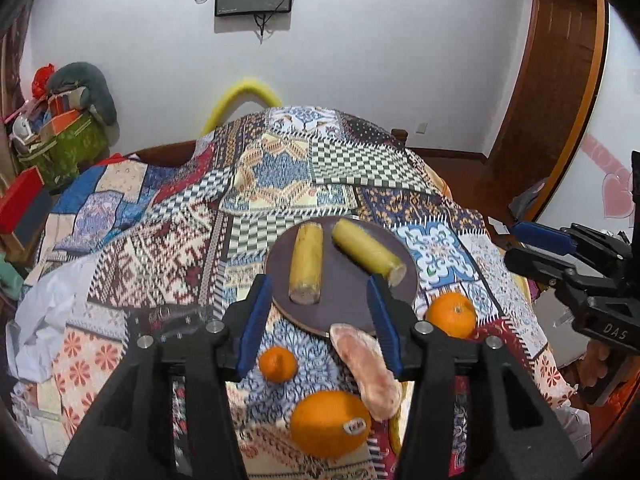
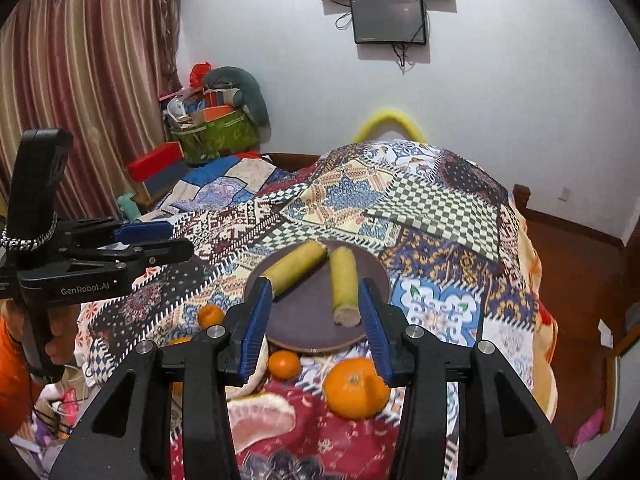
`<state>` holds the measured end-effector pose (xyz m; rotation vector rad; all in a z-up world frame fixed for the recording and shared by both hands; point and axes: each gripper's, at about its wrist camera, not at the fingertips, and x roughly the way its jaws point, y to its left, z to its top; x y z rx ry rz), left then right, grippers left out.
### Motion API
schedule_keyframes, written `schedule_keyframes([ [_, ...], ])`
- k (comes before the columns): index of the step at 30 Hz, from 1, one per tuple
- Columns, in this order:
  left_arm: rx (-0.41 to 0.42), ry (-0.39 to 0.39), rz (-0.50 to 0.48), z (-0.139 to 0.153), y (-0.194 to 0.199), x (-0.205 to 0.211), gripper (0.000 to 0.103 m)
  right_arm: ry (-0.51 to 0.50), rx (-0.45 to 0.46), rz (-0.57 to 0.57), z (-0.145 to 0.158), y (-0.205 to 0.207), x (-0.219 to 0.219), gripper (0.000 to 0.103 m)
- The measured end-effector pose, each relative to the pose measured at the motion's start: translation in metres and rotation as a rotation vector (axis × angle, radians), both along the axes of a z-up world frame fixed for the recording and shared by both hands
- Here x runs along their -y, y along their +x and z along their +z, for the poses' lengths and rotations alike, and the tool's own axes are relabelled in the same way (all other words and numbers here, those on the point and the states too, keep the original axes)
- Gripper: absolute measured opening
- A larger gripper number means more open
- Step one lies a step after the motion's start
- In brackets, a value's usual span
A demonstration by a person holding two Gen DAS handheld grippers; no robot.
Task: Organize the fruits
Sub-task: 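Grasp the large Dole orange with the left tool while the right tool grasps another large orange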
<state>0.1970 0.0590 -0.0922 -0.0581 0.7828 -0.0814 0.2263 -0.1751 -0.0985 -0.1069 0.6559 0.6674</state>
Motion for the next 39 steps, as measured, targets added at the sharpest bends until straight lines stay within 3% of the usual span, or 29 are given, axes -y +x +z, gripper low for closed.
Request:
schedule_keyframes([
  [7,-0.053,0.033,0.031,-0.030,-0.019,0.003,0.055,-0.021,-0.026,-0.021,-0.018,-0.019,0.009,0.042],
  [19,-0.207,-0.064,0.024,-0.091,-0.043,0.005,0.063,-0.033,-0.118,-0.071,-0.057,-0.030,0.027,0.047],
  [23,-0.221,-0.102,0.036,-0.098,-0.046,0.004,0.066,-0.033,-0.146,-0.083,-0.065,-0.031,0.030,0.047],
  [28,-0.217,-0.095,0.043,-0.101,-0.046,0.007,0.068,-0.047,-0.161,-0.089,-0.071,-0.033,0.033,0.047],
  [33,-0.239,-0.142,0.062,-0.111,-0.041,0.001,0.076,-0.047,-0.175,-0.094,-0.075,-0.031,0.035,0.047],
  [36,-0.249,-0.194,0.058,-0.114,-0.040,-0.003,0.069,-0.052,-0.180,-0.094,-0.077,-0.028,0.034,0.047],
  [39,-0.243,-0.168,0.059,-0.112,-0.042,-0.002,0.068,-0.058,-0.183,-0.093,-0.078,-0.022,0.032,0.047],
])
